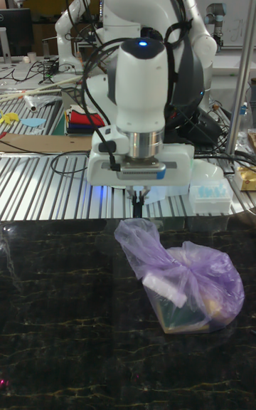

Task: Pick up a bag of things

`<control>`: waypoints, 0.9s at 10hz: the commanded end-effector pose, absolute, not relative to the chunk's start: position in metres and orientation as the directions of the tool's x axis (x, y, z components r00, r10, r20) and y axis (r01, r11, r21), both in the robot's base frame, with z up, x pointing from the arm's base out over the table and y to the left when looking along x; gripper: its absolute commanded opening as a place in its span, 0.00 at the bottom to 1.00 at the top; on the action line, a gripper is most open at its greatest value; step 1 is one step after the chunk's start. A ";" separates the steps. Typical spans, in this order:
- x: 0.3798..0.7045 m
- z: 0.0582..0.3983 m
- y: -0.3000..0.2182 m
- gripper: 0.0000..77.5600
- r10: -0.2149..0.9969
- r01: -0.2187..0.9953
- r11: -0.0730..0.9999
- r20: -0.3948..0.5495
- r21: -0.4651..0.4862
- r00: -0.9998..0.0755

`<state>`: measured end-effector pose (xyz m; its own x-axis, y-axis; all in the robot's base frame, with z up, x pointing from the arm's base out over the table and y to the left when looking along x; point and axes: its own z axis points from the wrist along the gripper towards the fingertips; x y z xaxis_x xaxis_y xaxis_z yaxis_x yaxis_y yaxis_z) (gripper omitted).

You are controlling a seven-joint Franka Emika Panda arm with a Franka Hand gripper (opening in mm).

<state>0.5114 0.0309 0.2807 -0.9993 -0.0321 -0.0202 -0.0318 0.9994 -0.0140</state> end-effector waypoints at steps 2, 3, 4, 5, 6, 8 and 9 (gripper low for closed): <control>0.517 0.274 0.053 0.00 0.001 0.001 1.000 0.011 -0.016 -1.000; 0.517 0.275 0.057 0.00 0.007 0.006 1.000 0.021 -0.017 -1.000; 0.519 0.275 0.060 0.00 0.013 0.013 1.000 0.028 -0.016 -1.000; 0.521 0.274 0.062 0.00 0.024 0.023 1.000 0.029 -0.017 -0.999; 0.522 0.268 0.064 0.00 0.031 0.031 0.999 0.026 -0.017 -0.999; 0.523 0.259 0.065 0.00 0.039 0.038 0.999 0.015 -0.016 -0.999; 0.524 0.259 0.065 0.00 0.030 0.030 0.999 0.007 -0.016 -1.000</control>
<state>0.5223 0.0647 0.2590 -0.9993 0.0332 0.0196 0.0328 0.9993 -0.0167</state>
